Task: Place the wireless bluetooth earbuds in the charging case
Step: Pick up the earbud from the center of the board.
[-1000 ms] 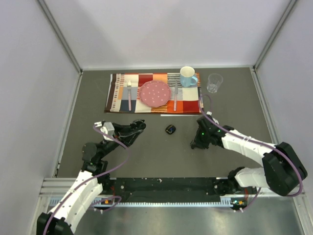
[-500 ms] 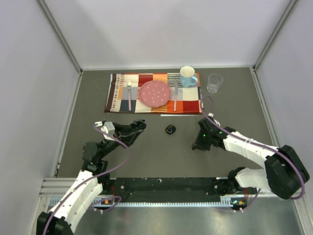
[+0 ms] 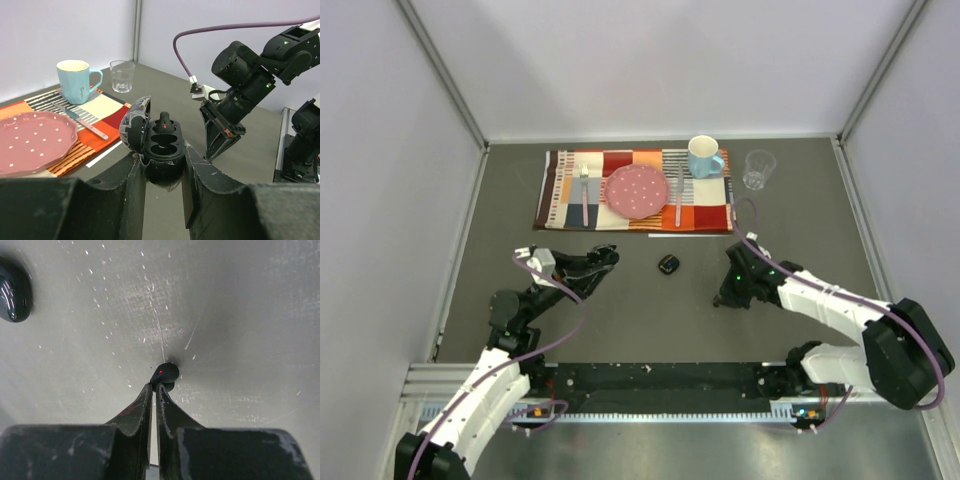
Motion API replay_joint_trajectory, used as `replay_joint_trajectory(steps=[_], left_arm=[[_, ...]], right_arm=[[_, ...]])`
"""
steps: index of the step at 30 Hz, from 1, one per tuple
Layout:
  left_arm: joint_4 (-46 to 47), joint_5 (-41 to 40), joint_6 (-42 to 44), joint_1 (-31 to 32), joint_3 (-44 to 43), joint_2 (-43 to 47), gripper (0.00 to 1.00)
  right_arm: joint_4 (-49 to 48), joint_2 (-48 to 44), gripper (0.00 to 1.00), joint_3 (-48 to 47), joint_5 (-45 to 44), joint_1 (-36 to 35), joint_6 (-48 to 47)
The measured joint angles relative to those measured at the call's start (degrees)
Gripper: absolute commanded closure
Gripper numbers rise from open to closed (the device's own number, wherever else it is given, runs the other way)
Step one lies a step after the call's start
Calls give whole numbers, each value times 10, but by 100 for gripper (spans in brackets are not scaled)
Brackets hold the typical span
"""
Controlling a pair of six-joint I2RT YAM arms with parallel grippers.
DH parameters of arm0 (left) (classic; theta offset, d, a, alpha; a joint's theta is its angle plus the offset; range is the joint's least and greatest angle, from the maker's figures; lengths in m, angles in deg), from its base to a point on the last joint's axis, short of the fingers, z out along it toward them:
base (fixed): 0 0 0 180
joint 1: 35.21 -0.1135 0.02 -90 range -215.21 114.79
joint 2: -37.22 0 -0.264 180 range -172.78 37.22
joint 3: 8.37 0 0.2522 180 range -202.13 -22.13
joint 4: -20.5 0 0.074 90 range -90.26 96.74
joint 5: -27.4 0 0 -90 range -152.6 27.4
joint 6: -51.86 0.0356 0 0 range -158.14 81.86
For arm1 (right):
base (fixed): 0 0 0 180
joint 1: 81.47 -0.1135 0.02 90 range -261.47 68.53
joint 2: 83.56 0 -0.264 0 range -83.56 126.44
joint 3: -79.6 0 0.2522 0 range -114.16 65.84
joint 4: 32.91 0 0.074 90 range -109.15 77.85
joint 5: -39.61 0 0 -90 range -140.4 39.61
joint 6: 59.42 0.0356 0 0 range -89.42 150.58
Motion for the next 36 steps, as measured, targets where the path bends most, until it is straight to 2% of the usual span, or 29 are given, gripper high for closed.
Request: replay_joint_trajectory(steps=[9, 15, 18, 21, 22, 31, 36], left_arm=[[-2, 0, 0, 0, 0, 0, 100], [-2, 0, 0, 0, 0, 0, 100], [-2, 0, 0, 0, 0, 0, 100], [-2, 0, 0, 0, 0, -1, 100], [-2, 0, 0, 0, 0, -1, 100], [0, 2, 3, 0, 0, -5, 100], [35, 3, 21, 0, 7, -20, 100]], right_arm=[[3, -28, 87, 17, -7, 0, 0], [18, -29, 84, 28, -10, 0, -1], [18, -29, 87, 28, -11, 0, -1], [17, -29, 94, 28, -11, 0, 0], [17, -29, 100, 28, -11, 0, 0], [38, -52, 100, 24, -17, 0, -3], [52, -95, 100, -20, 12, 0, -4]])
